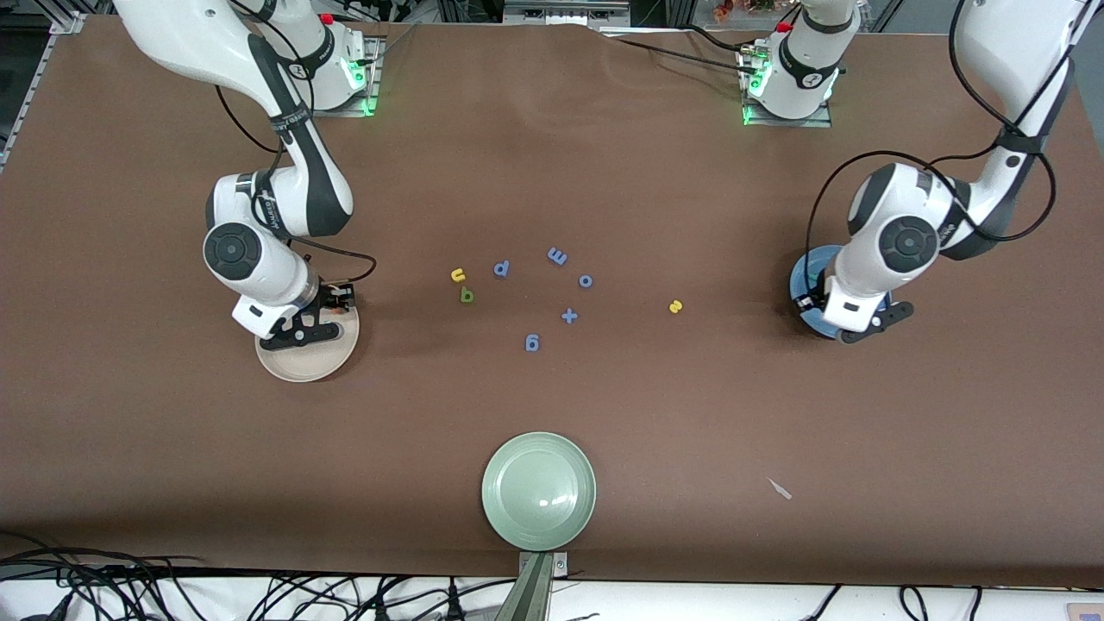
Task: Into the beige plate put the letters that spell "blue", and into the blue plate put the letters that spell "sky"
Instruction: 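Drop the orange e on the white plate while the left gripper reaches yellow 2, then move green q to the white plate while the left gripper grasps yellow 2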
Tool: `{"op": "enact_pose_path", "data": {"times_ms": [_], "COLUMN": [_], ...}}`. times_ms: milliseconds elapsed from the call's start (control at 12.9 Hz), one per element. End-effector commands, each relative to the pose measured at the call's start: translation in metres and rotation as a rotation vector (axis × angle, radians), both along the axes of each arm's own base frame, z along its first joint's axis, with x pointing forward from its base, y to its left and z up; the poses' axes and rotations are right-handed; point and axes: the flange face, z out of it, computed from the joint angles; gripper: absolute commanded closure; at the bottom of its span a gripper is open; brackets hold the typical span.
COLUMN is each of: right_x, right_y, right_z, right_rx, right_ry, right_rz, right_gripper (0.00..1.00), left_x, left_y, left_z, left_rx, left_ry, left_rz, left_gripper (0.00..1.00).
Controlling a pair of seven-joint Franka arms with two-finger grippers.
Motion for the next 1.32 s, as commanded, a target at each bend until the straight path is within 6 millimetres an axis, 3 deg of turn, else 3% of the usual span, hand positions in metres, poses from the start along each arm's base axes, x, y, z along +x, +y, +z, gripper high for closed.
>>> {"op": "enact_pose_path", "data": {"times_ms": [0,78,311,466,700,933,1244], "right_x": [-0.003,-0.004,-0.034,-0.054,-0.072,-0.079,-0.084], "right_y": [0.043,0.067,0.15,0.192,0.21,0.217,0.226], "right_z": [0.025,0.029,0.002,-0.011,-0.031,-0.049,-0.063], "right_rx": [0.029,0.037,0.059,0.071,0.074,0.083,0.097], "right_ry": [0.009,0.006,-0.006,-0.024,-0.038,-0.053,-0.071], "right_rz": [-0.077,-0.124,-0.262,-0.313,-0.353,-0.354,-0.341], "right_gripper": [0.3,0.3,0.29,0.28,0.28,0.28,0.31], "left_x": [-0.001,-0.005,-0.019,-0.017,-0.016,-0.019,-0.019], "left_y": [-0.046,-0.069,-0.141,-0.166,-0.197,-0.215,-0.212], "left_z": [0.016,0.016,0.001,-0.006,-0.014,-0.041,-0.052], "left_rx": [-0.062,-0.084,-0.136,-0.158,-0.164,-0.078,-0.062], "left_ry": [-0.071,-0.079,-0.094,-0.088,-0.082,-0.104,-0.094], "left_rz": [0.046,0.08,0.172,0.226,0.256,0.254,0.252], "left_gripper": [0.43,0.43,0.43,0.43,0.43,0.43,0.45]}}
